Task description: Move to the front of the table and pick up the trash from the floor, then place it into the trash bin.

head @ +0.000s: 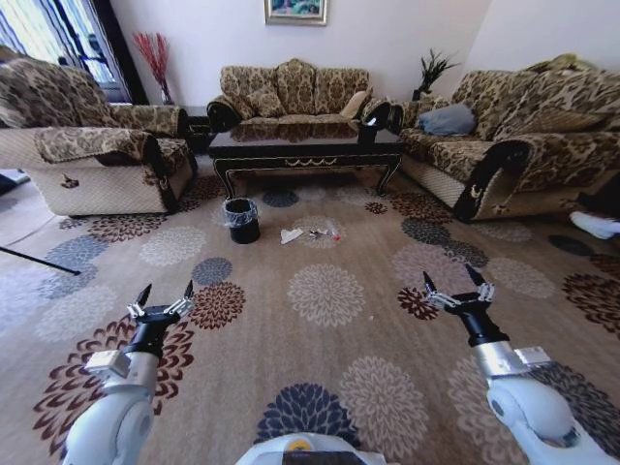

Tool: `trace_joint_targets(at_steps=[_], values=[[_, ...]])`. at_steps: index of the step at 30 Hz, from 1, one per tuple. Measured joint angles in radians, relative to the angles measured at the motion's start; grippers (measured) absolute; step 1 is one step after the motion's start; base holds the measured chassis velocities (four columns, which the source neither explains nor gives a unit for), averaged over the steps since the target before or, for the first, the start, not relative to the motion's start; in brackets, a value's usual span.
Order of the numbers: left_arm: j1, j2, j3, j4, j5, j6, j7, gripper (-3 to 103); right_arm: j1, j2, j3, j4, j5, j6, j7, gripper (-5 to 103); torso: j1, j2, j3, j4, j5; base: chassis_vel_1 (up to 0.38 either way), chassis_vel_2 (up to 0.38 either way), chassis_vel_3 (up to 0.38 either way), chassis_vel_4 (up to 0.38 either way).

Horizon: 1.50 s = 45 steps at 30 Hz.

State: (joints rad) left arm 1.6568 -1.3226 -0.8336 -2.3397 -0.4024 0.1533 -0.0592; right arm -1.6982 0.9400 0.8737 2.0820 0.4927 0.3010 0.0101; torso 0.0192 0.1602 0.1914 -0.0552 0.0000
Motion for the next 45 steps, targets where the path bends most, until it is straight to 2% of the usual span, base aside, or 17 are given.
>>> trace_joint_targets(at_steps=[9,12,15,33,40,45], values=[[0.002,-0.002,-0.003,-0.012,-0.015,0.003,-0.001,100,-0.002,0.002,0.000,0.001,-0.001,0.006,-0.006,100,-0.007,-0.032,-0.024,0.0001,-0.0001,0.000,0.000,0.000,0.000],[-0.010,0.017,-0.033,-0.063,-0.111,0.032,-0.016,100,-0.006,0.001,0.003,0.004,-0.001,0.007,-0.006,100,-0.010,-0.048,-0.038,-0.0001,0.0002,0.000,0.000,0.000,0.000],[-0.012,0.030,-0.050,-0.082,-0.124,0.034,-0.018,100,-0.007,-0.001,0.004,0.005,-0.001,0.008,-0.006,100,-0.010,-0.057,-0.047,-0.0001,0.0002,0.000,0.000,0.000,0.000],[0.002,0.015,-0.031,-0.086,-0.087,0.016,-0.019,100,-0.020,0.002,0.010,0.017,-0.001,0.018,-0.002,100,-0.019,-0.121,-0.102,0.0000,0.0000,0.000,0.000,0.000,0.000],[0.003,0.015,-0.029,-0.072,-0.075,0.012,-0.020,100,-0.020,0.007,0.008,0.026,-0.009,-0.014,0.040,100,-0.019,-0.121,-0.103,0.0000,0.0000,0.000,0.000,0.000,0.000],[0.002,0.013,-0.022,-0.055,-0.052,0.011,-0.021,100,-0.020,0.013,0.004,0.024,-0.016,-0.013,0.041,100,-0.018,-0.119,-0.102,-0.0001,0.0000,0.000,0.000,0.000,0.000]])
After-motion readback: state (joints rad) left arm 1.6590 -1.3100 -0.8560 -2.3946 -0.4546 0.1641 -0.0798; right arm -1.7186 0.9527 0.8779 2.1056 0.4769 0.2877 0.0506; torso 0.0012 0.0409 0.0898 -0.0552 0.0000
